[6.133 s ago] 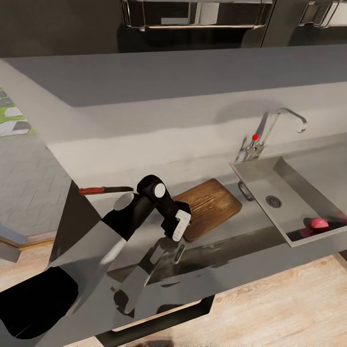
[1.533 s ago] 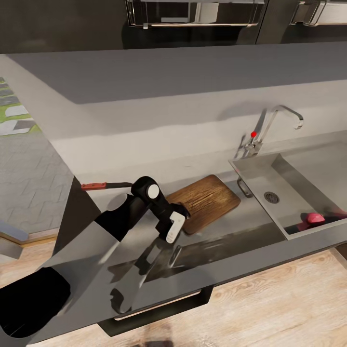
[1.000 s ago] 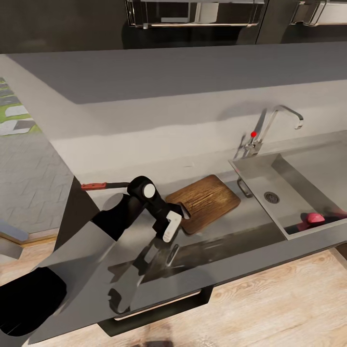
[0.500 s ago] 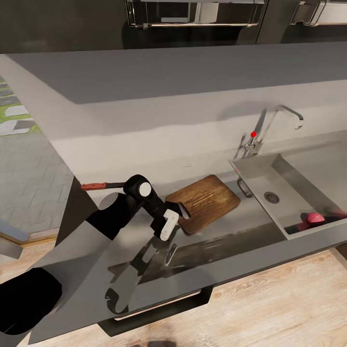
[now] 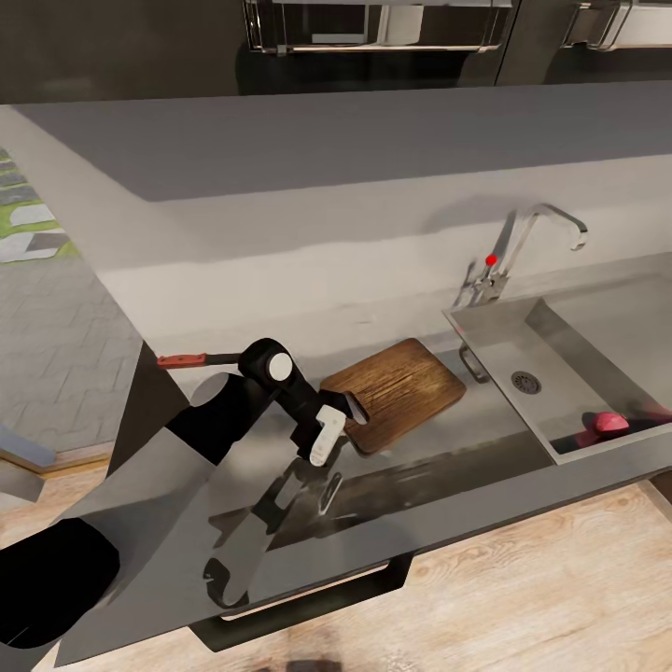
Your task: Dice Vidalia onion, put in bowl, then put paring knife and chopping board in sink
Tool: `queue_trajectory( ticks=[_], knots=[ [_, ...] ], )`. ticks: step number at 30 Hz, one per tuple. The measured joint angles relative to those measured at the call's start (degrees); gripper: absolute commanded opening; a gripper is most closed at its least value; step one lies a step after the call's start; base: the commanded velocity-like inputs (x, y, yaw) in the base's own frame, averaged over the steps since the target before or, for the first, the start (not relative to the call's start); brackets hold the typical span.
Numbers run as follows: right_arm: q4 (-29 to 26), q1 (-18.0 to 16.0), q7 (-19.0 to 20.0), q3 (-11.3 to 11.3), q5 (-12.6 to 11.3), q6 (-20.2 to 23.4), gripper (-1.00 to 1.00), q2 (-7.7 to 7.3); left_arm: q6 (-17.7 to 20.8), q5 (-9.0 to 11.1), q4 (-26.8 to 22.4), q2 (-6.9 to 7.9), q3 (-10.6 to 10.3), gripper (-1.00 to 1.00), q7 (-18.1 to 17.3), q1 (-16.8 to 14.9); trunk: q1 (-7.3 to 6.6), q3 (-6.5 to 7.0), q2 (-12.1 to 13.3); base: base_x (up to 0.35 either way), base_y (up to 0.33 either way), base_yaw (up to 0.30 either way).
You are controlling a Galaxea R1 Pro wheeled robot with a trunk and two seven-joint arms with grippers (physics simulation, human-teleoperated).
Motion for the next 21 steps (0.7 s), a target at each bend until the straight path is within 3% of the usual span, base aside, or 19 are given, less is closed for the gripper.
queue_trajectory(
  ticks=[21],
  knots=[
    [0.0, 0.0, 0.0, 0.1, 0.0, 0.0, 1.0, 0.01, 0.0, 0.0, 0.0, 1.45, 0.7, 1.0, 0.4, 0.0, 0.0, 0.0, 0.0, 0.0, 0.0, 0.0]
  ],
)
